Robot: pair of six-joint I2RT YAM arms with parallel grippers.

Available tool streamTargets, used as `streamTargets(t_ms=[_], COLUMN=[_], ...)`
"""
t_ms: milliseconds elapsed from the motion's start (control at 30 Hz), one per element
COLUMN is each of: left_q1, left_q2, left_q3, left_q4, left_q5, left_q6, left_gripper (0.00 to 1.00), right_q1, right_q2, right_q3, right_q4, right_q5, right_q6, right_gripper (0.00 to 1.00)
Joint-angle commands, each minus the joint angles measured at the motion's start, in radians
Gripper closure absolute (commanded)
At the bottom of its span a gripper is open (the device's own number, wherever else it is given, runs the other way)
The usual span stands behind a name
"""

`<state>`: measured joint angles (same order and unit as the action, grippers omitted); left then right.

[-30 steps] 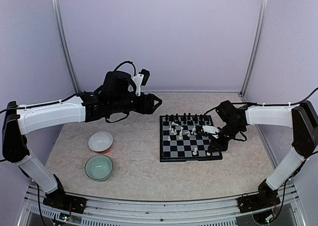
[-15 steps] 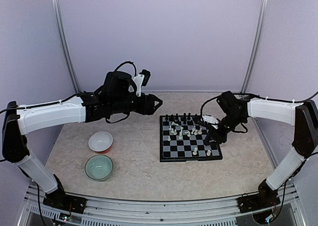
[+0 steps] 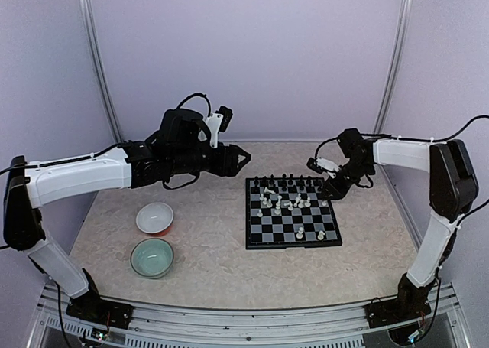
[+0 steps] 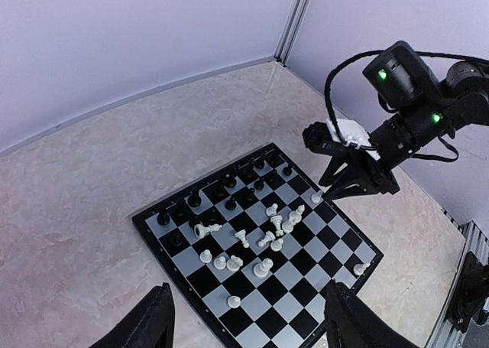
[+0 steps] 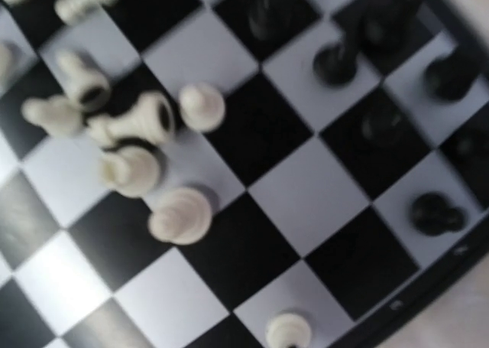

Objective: Set up the chess pieces on the board
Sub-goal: Pick up the pawn from the chessboard.

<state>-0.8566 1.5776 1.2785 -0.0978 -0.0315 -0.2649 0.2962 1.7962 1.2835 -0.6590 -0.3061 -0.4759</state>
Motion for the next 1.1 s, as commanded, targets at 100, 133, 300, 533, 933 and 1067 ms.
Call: streamTargets(t_ms=[100, 133, 300, 533, 933, 1067], left_q1=[-0.007, -0.007, -0.007, -0.007, -0.013, -0.014], left_q2=[0.004, 0.005, 0.008, 0.011, 0.011, 0.011], left_q3=[0.03, 0.031, 0.031, 0.033, 0.034, 0.035], left_q4=[0.006, 0.007, 0.004, 0.004, 0.001, -0.001], left_q5=[-0.001, -0.001, -0.001, 0.002, 0.002, 0.002], left_q6=[0.011, 0.01, 0.01, 0.01, 0.012, 0.012], left_gripper=[0.33, 0.33, 0.33, 0.33, 0.33, 0.33], right_q1=[-0.003, -0.003, -0.003, -0.003, -0.003, -0.003], right_q2=[0.063, 0.068, 0.082, 0.091, 0.093, 0.094], right_q3=[0.036, 0.036, 0.032, 0.02, 0.004, 0.001], right_q4=[-0.003, -0.004, -0.012, -0.015, 0.001, 0.001], right_q5=[0.055, 0.053, 0.032, 0.025, 0.051, 0.057], right_q6=[0.029, 0.029, 0.03, 0.031, 0.04, 0.04], right_gripper=[0.77, 0.77, 0.85, 0.86, 0.79, 0.8])
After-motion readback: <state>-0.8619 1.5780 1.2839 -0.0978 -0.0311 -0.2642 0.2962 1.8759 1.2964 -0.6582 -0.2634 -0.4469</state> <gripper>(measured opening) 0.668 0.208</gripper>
